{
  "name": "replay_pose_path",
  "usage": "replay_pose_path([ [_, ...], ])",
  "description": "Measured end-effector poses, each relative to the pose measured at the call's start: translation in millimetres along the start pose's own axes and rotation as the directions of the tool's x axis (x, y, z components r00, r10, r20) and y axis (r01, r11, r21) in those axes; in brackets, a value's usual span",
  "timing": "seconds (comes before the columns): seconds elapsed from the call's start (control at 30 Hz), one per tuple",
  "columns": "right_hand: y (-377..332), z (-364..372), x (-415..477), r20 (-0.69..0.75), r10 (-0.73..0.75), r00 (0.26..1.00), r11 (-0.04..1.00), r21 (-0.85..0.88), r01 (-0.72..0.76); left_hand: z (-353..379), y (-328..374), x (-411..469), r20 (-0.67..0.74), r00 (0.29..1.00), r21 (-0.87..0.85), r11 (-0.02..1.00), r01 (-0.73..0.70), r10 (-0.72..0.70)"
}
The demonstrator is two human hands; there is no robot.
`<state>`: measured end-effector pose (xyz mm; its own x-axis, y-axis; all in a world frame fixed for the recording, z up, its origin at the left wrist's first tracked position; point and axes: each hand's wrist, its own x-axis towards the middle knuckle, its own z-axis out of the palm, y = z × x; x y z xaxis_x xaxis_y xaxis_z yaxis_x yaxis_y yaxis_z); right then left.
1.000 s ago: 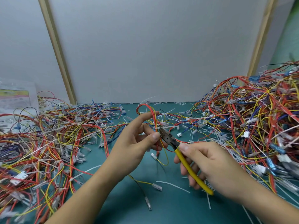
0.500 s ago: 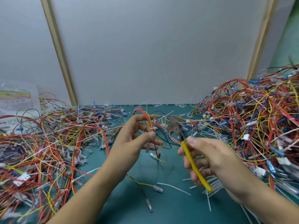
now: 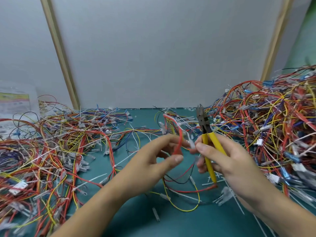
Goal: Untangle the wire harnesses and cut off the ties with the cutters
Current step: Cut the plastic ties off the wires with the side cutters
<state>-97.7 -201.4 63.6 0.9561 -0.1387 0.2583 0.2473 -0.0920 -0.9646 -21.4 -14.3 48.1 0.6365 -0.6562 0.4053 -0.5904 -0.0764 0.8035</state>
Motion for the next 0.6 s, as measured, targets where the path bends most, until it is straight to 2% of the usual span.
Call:
replay_pose_path([
  [0.07,0.4,0.8,-0.6,0.031,0.006,1.0,1.0,0.01,-0.007,4.8,3.4,-2.5,0.116,0.993,0.007,1.0,-0.025,0.024],
  [0.13,0.1,1.7,-1.1,0.053,-0.001,0.999,1.0,0.029,-0.001,9.1,7.0,-3.7,0.176,0.984,-0.062,0.998,0.008,0.003],
  [0.2,0.3,2.3,-0.9,0.057,-0.021,0.998,1.0,0.024,0.02,10.4,8.4,-4.1,0.187,0.982,-0.114,0.993,0.04,-0.018],
  [0.3,0.1,2.6,0.0,0.02,-0.055,0.998,0.998,0.039,0.054,7.1,7.9,-3.9,0.174,0.984,-0.099,0.994,0.044,-0.027],
  [0.43,0.2,1.3,-0.2,0.015,-0.106,0.994,0.994,0.038,0.105,6.2,10.0,-6.4,0.227,0.972,-0.094,0.992,0.089,-0.066],
  [0.5,0.0,2.4,-1.4,0.032,-0.137,0.99,0.991,0.012,0.137,9.0,13.8,-5.6,0.191,0.977,-0.188,0.973,0.131,-0.095],
  [0.6,0.8,5.6,-3.1,0.081,-0.144,0.986,0.989,-0.003,0.145,11.0,17.6,-0.1,0.017,0.984,-0.326,0.929,0.175,-0.179],
])
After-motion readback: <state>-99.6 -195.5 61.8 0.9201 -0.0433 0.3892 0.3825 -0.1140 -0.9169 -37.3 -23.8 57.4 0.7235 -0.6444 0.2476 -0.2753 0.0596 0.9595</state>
